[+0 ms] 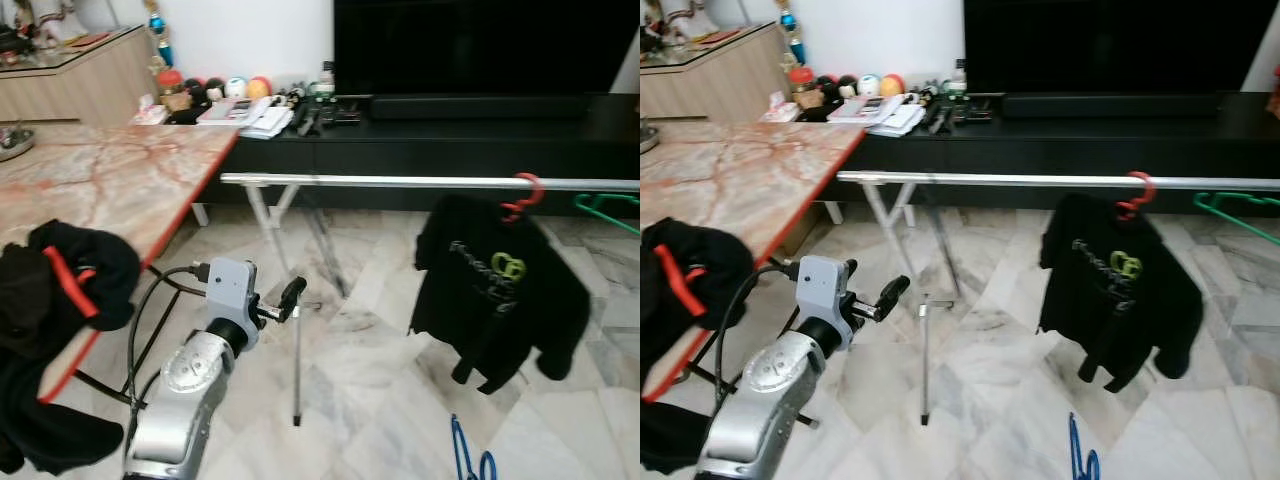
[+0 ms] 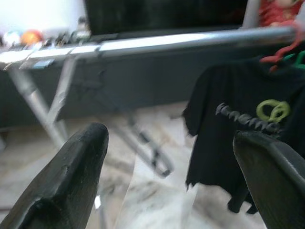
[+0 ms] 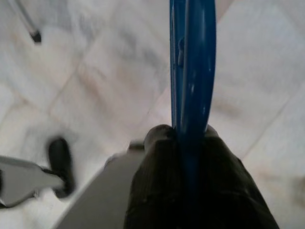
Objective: Hang hanger
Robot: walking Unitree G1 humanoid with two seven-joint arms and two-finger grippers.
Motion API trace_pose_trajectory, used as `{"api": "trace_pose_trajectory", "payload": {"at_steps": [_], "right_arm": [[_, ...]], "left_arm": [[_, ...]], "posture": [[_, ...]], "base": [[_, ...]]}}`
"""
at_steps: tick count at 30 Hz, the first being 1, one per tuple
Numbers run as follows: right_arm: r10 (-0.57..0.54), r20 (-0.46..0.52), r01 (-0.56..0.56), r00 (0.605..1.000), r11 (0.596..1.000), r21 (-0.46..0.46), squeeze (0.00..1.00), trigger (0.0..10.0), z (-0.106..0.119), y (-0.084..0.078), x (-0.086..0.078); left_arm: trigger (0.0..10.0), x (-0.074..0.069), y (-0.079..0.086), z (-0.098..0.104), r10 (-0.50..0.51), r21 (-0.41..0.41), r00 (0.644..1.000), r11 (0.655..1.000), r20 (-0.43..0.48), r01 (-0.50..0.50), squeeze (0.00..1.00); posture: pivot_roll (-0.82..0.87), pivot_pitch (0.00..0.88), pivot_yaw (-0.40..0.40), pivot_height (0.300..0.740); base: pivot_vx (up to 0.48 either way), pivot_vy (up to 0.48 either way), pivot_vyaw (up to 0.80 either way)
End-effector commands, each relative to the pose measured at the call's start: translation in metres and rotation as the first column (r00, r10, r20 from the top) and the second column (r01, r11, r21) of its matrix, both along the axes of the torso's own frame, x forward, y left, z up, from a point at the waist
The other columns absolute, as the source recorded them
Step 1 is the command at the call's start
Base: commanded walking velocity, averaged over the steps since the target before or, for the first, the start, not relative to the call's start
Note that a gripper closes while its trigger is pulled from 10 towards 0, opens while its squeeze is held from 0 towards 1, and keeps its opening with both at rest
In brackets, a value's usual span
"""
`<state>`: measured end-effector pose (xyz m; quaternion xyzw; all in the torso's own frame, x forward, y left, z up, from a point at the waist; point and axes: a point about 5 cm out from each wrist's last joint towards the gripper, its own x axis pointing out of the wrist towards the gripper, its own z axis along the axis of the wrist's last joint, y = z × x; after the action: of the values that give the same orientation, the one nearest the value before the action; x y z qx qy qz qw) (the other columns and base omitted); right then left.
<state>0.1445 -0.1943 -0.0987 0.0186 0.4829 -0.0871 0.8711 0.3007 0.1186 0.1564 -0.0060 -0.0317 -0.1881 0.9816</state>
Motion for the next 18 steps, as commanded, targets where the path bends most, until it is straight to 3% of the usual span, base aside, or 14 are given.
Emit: {"api": "trace_pose_trajectory", "payload": {"at_steps": [1,8,13,17,18], "right_arm": [[0.012,0.002,-0.012,1.0,1.0,0.025,0.0,10.0,-0.001,0.01,0.001],[0.015,0.001,-0.015,1.0,1.0,0.024,0.0,10.0,-0.001,0.009,0.001],[0.024,0.001,-0.024,1.0,1.0,0.017,0.0,10.0,-0.001,0.009,0.001],[0.049,-0.001,-0.049,0.999,0.999,0.0,0.0,10.0,0.0,0.008,0.002],[0.073,0.006,-0.073,0.997,0.997,-0.014,0.0,10.0,0.0,0.007,0.003]], "left_arm": [[10.0,0.0,0.01,0.001,0.033,0.022,0.999,0.999,0.008,-0.033,0.0],[10.0,-0.001,0.005,-0.006,-0.009,0.044,1.0,0.999,-0.021,0.01,0.0],[10.0,-0.005,0.005,-0.021,-0.074,0.107,0.994,0.991,-0.077,0.082,0.0],[10.0,-0.01,0.003,-0.033,-0.16,0.165,0.979,0.97,-0.126,0.179,0.0],[10.0,-0.014,0.003,-0.041,-0.206,0.212,0.967,0.948,-0.151,0.236,0.0]], "posture": [[0.11,0.054,0.068,0.74],[0.1,0.047,0.066,0.74],[0.1,0.036,0.065,0.74],[0.09,0.028,0.063,0.74],[0.08,0.02,0.06,0.74]], "base": [[0.0,-0.375,0.0],[0.0,-0.044,0.0],[0.0,0.0,0.0],[0.0,0.0,0.0],[0.0,0.0,0.0]]}}
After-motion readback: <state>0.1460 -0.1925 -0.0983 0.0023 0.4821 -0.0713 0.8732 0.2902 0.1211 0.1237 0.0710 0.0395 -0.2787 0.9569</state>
